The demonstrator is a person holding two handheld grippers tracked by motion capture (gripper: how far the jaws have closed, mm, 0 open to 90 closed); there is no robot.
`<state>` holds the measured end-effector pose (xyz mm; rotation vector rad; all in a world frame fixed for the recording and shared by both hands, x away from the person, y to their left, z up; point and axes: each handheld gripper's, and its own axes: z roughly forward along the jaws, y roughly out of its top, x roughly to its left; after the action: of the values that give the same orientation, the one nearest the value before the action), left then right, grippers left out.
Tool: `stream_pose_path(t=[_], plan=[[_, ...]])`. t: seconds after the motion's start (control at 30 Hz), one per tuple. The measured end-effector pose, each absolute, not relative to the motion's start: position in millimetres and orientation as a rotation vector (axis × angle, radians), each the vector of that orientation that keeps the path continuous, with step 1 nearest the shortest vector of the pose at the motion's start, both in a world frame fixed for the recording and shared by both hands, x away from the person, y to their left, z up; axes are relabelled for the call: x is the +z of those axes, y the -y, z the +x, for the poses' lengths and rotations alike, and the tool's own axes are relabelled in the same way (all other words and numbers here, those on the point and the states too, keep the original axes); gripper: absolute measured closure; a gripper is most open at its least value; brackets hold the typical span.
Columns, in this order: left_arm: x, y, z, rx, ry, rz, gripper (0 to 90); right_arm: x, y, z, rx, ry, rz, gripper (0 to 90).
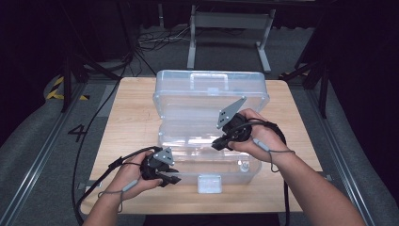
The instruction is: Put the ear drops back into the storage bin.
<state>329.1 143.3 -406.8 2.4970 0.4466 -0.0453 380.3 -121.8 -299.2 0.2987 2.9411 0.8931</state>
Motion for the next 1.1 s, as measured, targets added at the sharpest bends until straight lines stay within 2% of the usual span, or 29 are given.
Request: stream_pose_path(t=[0.23,0.37,0.67,1.1], plan=[[-407,-143,329,-0.048,-0.449,2.493,70.9,-300,121,379,0.891,-2.931,0.297,86.3],[-406,-143,328,-0.078,-0.480,2.480,65.6,-300,122,378,0.894,-2.929,0.291,86.3],[-395,-150,328,-0.105,-0.488,2.409,63.8,-301,122,377,0.898,-2.921,0.297,86.3],[-363,-173,325,-0.012,-0.506,2.340,65.2,-302,122,375,0.899,-2.921,0.304,86.2]])
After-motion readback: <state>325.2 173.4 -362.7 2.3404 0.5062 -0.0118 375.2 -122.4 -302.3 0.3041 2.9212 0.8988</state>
